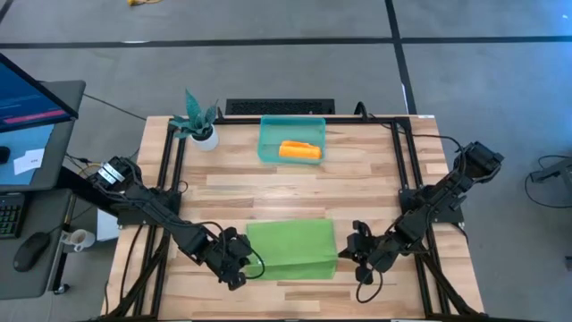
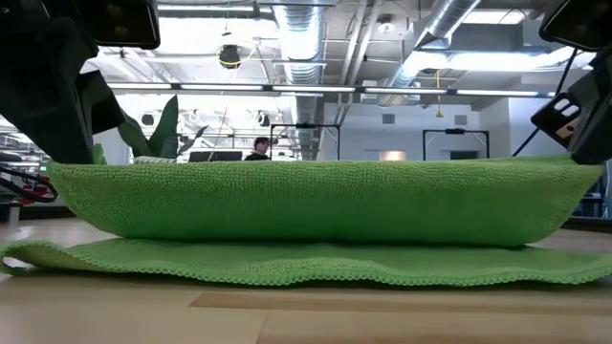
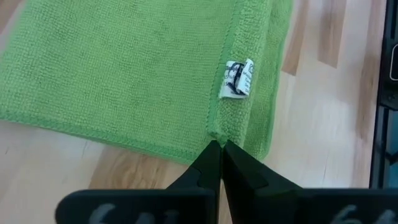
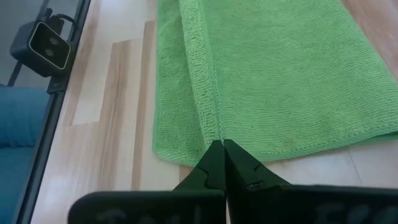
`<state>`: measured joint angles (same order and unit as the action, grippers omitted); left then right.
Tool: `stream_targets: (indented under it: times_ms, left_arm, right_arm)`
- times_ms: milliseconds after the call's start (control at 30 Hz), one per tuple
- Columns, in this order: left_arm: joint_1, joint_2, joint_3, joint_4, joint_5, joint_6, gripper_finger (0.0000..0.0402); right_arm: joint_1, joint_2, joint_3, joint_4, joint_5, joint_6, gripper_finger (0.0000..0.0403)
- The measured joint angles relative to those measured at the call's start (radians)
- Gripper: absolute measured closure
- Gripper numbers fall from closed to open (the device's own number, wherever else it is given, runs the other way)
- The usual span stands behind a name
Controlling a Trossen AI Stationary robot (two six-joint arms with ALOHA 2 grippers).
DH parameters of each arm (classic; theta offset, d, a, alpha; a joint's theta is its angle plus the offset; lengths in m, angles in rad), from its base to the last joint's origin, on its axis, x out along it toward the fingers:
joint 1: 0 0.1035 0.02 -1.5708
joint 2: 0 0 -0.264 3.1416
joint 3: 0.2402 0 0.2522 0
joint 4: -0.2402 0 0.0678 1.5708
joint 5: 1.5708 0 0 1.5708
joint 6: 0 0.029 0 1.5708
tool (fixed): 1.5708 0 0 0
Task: Roll microfiber towels into tight, uniform cylinder then place into a basket
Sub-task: Roll the green microfiber cloth
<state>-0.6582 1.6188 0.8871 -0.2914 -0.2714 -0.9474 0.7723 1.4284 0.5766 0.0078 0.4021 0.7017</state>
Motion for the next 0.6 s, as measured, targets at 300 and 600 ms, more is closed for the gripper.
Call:
stream_targets:
  times_ms: [300, 600]
  left_arm:
    - [0.0, 0.0, 0.0, -0.004, 0.003, 0.001, 0.0365]
    - [0.012, 0.0, 0.0, -0.005, -0.035, 0.002, 0.0338]
  right_arm:
    - [0.0, 0.0, 0.0, 0.004, -0.032, 0.005, 0.0393]
    - [0.0, 0.0, -0.001, 0.056, -0.062, 0.005, 0.0392]
